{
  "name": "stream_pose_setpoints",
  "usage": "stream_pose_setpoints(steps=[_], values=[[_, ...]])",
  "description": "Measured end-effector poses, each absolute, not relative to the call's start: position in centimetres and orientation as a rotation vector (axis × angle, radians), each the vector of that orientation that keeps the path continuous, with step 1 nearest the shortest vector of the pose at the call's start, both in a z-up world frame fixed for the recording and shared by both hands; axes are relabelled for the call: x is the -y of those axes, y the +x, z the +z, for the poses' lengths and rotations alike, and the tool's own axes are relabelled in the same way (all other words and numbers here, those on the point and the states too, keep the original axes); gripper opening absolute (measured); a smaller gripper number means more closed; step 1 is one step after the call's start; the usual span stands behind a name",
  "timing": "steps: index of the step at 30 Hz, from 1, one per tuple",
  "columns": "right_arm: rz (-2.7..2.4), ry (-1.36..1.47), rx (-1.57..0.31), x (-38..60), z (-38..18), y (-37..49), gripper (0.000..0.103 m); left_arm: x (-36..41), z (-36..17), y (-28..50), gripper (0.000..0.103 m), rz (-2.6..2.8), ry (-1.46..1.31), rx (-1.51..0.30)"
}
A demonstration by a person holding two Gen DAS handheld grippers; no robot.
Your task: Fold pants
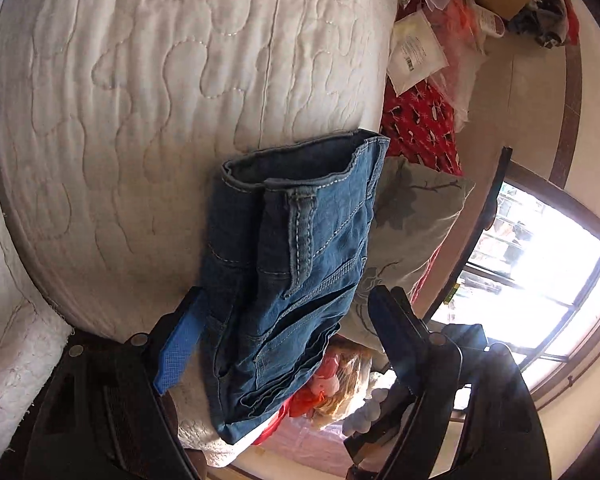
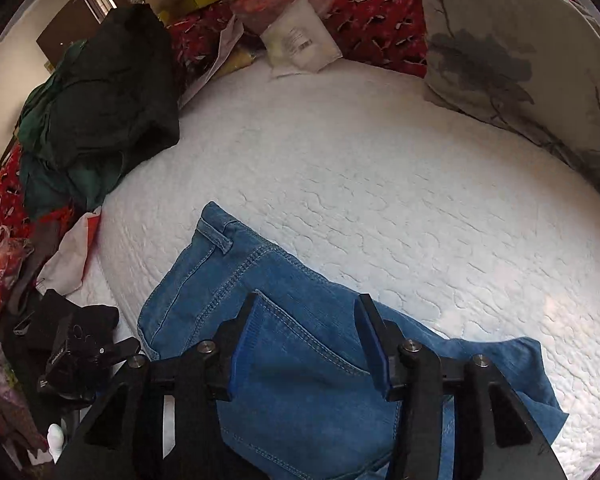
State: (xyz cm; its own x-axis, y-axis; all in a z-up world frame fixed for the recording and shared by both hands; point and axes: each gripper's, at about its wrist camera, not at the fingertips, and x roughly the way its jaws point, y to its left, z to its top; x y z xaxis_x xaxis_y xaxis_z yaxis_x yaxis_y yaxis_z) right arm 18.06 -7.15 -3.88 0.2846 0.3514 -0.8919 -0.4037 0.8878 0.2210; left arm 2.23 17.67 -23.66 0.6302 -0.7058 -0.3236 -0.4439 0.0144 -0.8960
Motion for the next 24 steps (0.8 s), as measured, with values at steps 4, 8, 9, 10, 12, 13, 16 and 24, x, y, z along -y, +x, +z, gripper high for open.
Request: stream_pose_setpoints(steps=[4,8,9,10,12,13,16,24], values=[[0.552,-0.126,-1.221,2.2,-5.9,21.1,0.051,-17.3,-23.6,3.4,0.082,-0.262,-1.613,-0.969],[0.641,-0.19,-1.285,-2.7,-8.5,23.1,0.051,-17.2,-24.1,3.7,0.083,-0.266,-1.618,-0.978],[0.662,-0.224,-1.295,-3.9,-9.1,23.3,0.051,-17.2,-24.3,3.8,0.083,-0.267,-1.624,-0.978],[0.685,-0.256,-1.306,-5.0,-9.6,23.5,0.051,-17.3,-24.4,3.9,0.084,-0.265,-1.63,-0.979],[0.703,-0.331,-1.314,-6.7,-10.7,23.7,0.054,-17.3,-24.5,4.1,0.086,-0.266,-1.64,-0.977],[0.703,-0.368,-1.321,-7.4,-11.3,23.8,0.054,-17.3,-24.4,4.2,0.087,-0.263,-1.64,-0.976],[0.745,-0.46,-1.298,-8.6,-11.7,23.3,0.043,-17.2,-24.4,4.4,0.089,-0.255,-1.636,-0.973],[0.785,-0.379,-1.18,-5.9,-7.5,21.0,0.014,-16.8,-21.3,5.1,0.055,-0.363,-1.441,-0.954]])
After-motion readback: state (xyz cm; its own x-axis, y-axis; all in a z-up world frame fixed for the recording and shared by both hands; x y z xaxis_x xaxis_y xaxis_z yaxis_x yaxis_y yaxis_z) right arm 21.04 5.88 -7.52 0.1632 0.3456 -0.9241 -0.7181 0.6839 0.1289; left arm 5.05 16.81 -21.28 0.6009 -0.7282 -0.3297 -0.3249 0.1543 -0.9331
